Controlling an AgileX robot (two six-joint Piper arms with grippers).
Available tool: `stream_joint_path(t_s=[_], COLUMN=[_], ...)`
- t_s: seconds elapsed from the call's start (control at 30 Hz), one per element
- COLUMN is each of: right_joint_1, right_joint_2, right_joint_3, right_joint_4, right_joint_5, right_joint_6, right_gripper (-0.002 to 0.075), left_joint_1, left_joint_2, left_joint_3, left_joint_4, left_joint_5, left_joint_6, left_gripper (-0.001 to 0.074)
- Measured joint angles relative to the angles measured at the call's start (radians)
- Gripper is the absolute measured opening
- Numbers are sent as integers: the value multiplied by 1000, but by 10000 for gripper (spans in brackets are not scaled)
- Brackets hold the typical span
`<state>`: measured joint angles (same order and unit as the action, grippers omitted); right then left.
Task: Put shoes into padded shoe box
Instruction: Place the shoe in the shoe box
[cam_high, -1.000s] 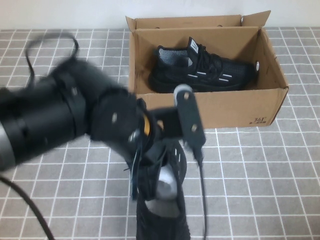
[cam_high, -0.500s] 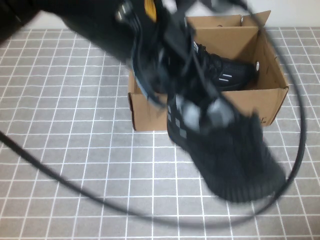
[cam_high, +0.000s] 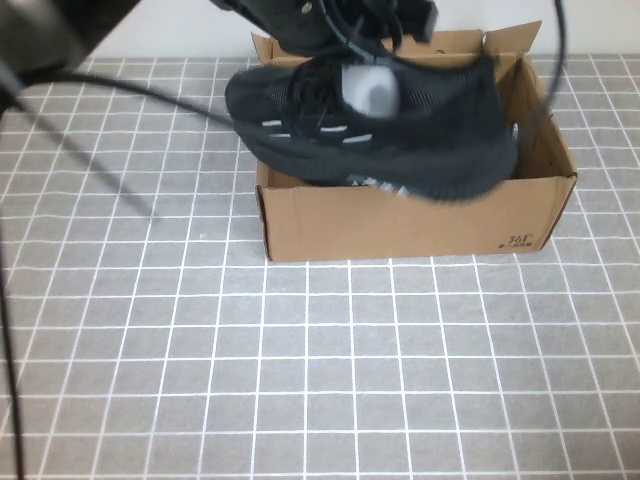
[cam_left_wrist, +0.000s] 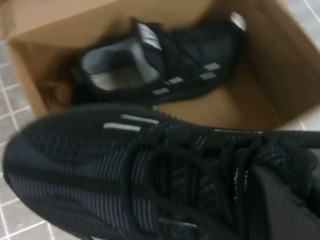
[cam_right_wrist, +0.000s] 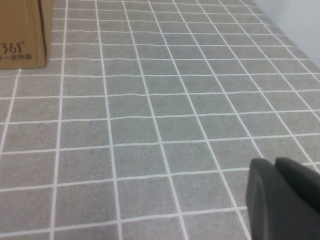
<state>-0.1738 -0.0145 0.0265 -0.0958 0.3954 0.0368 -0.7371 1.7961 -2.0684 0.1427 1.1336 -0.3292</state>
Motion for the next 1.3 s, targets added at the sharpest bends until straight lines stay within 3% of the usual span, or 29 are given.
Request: stream_joint_path(t_s=[0.23, 0.83, 1.3], right_joint_1=[0, 0, 0], right_joint_2=[0, 0, 0], right_joint_3=[0, 0, 0], right_joint_4=[0, 0, 0], right_joint_5=[0, 0, 0], right_joint_6=[0, 0, 0], right_gripper=[-6, -6, -6], left_joint_1=[41, 41, 41], left_joint_2=[134, 280, 397], left_joint_3=[-118, -178, -178], left_joint_4=[0, 5, -1], left_joint_5=[-67, -244, -272], left_joint_6=[-194, -182, -218], left_gripper=[0, 0, 0])
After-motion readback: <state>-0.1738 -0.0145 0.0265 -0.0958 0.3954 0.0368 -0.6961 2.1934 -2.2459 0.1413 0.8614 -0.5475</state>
